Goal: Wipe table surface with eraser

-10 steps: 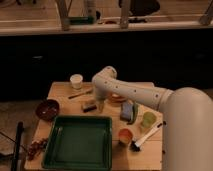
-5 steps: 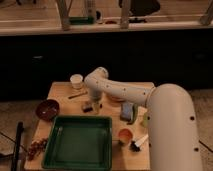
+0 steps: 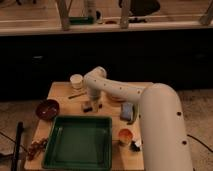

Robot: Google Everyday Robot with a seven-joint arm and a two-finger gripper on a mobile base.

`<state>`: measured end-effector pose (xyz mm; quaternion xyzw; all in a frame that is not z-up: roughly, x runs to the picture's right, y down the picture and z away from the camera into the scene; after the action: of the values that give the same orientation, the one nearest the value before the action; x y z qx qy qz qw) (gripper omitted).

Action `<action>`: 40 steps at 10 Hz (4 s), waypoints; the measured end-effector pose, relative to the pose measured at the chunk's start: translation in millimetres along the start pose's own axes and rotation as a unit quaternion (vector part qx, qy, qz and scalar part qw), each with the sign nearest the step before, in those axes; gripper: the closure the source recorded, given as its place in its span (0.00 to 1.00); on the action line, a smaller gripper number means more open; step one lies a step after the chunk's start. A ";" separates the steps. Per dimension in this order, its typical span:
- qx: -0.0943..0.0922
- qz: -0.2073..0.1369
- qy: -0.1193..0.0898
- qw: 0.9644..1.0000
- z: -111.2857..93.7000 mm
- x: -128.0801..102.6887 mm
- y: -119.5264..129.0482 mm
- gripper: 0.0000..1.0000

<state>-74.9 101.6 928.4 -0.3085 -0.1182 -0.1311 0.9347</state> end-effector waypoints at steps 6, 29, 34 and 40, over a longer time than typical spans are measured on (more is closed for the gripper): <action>-0.018 -0.002 -0.006 1.000 14.5 3.9 -2.0 1.00; -0.035 -0.071 0.003 0.997 -24.5 25.3 22.4 1.00; -0.009 -0.068 0.004 0.998 -14.3 -4.5 -29.1 1.00; -0.016 -0.127 -0.021 0.991 -17.4 -43.5 34.4 1.00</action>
<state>-102.3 125.2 882.9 -0.3082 -0.1744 -0.2444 0.9027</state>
